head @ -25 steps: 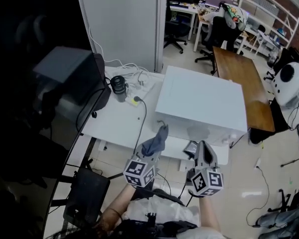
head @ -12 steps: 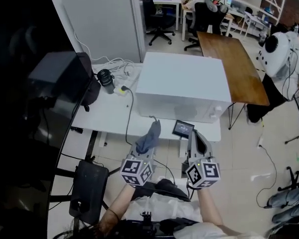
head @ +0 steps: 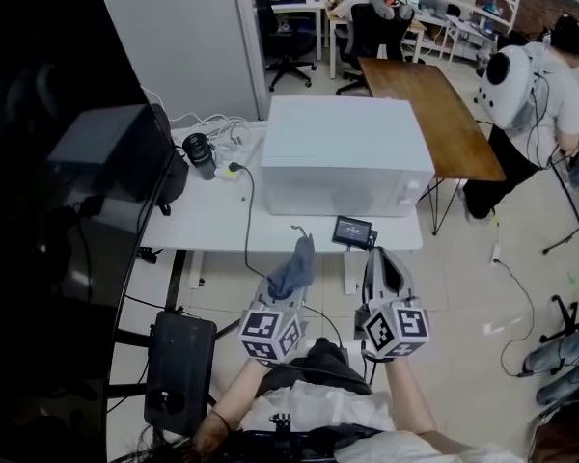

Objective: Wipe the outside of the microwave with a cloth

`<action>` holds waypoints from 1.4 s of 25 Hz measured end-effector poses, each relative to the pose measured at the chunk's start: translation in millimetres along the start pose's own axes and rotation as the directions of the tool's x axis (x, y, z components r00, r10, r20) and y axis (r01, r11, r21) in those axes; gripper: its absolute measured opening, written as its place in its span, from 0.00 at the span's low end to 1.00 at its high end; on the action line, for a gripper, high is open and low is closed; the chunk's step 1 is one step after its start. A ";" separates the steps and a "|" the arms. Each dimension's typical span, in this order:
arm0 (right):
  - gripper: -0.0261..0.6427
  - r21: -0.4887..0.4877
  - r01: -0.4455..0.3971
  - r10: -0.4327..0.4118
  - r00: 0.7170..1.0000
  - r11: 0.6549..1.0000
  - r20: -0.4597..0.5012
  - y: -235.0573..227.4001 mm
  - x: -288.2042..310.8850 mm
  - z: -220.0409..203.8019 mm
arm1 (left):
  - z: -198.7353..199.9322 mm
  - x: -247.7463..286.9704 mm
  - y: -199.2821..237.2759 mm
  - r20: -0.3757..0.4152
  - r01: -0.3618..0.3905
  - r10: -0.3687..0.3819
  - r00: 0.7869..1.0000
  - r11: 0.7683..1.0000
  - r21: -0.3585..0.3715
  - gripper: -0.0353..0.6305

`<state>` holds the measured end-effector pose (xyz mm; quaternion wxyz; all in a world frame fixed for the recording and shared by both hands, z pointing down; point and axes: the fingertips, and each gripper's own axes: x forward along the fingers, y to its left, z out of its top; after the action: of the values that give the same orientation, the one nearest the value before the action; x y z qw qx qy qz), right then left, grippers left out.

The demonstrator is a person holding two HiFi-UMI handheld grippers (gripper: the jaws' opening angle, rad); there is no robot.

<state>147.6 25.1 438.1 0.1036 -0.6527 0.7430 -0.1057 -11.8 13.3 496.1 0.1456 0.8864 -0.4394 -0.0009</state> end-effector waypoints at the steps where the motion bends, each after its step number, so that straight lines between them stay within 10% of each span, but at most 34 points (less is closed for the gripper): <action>1: 0.04 -0.003 0.000 0.000 1.000 1.000 -0.001 3.8 -4.2 -1.5 | -0.9 -3.4 -0.2 -0.001 0.000 0.000 1.000 1.000 -0.001 0.13; 35: 0.04 -0.063 -0.088 0.084 0.994 0.994 -0.065 13.6 -31.7 -12.0 | -19.4 0.9 -47.0 -0.033 -0.003 0.005 0.999 0.999 0.054 0.13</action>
<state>135.2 58.5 446.1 0.0635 -0.6194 0.7765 -0.0966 27.8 44.5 502.6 0.1289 0.8890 -0.4385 0.0262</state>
